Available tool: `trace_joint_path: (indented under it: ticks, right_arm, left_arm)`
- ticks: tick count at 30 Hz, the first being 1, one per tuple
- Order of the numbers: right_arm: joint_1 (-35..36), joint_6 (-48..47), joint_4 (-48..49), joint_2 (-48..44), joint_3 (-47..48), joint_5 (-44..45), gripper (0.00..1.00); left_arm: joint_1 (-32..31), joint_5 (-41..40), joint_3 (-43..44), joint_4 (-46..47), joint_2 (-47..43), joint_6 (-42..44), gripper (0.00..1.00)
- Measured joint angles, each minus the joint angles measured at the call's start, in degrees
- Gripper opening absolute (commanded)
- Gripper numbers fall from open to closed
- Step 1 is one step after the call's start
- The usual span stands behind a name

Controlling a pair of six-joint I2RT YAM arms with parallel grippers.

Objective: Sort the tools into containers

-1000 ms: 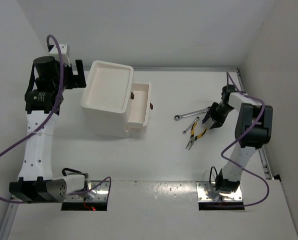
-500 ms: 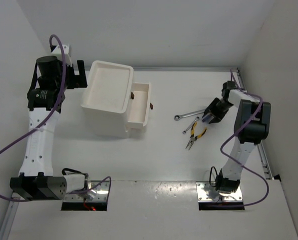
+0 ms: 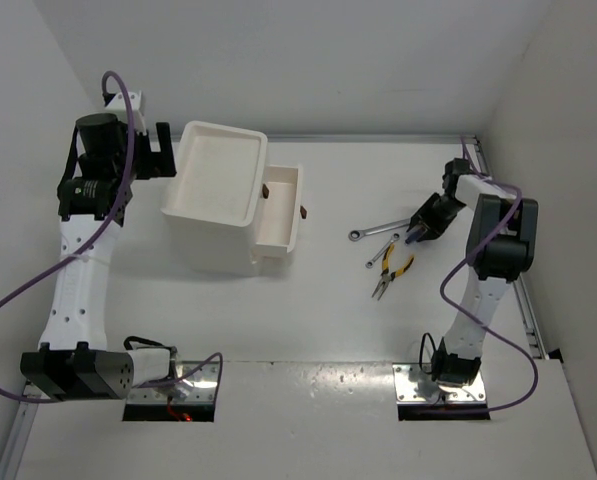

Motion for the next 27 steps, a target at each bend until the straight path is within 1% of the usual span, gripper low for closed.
trace_joint_path:
  ticks: [1,3,4,7,8,9,13,16,18,21,24,27]
  right_arm:
    - [0.0,0.0,0.0,0.3,0.3,0.2,0.27]
    - [0.0,-0.1,0.0,0.4,0.6,0.9,0.21]
    - [0.0,0.0,0.0,0.5,0.7,1.2,0.21]
    - [0.0,-0.4,-0.9,0.8,1.3,1.6,0.11]
    - [0.0,-0.5,-1.2,0.9,1.4,1.6,0.03]
    - [0.0,-0.7,-1.4,0.9,1.5,1.7,0.00]
    - [0.0,-2.6,-2.3,0.8,1.4,1.7,0.00]
    - [0.4,-5.3,-1.8,-2.3,-2.4,1.4,0.00]
    - [0.6,-7.3,-1.7,-7.3,-7.2,0.5,0.00]
    - [1.5,-10.7,-1.9,-17.5,-12.6,-2.3,0.00]
    - [3.6,-14.3,-0.7,-26.4,-13.0,-7.4,0.00]
    - [7.0,-16.8,0.9,-30.5,-11.0,-12.7,0.00]
  left_arm:
    - [0.0,0.0,-0.1,0.0,0.0,0.0,1.00]
    - [0.0,0.0,-0.2,0.0,0.0,0.0,1.00]
    - [0.0,0.0,-0.3,0.0,0.0,0.0,1.00]
    - [0.0,0.0,-0.4,0.0,0.0,0.0,1.00]
    - [0.0,0.0,-0.4,0.0,0.0,0.0,1.00]
    - [0.0,0.0,-0.4,0.0,0.0,0.0,1.00]
    - [0.0,0.1,-0.8,0.1,0.0,0.0,1.00]
    - [0.0,0.3,-1.1,0.2,0.0,-0.5,1.00]
    - [0.0,0.3,-1.4,0.2,0.0,-0.8,1.00]
    - [0.0,0.7,-2.0,0.2,-0.1,-1.2,1.00]
    - [0.0,1.3,-2.6,0.5,-0.1,-1.8,1.00]
    - [0.0,1.7,-2.7,0.7,-0.1,-2.4,1.00]
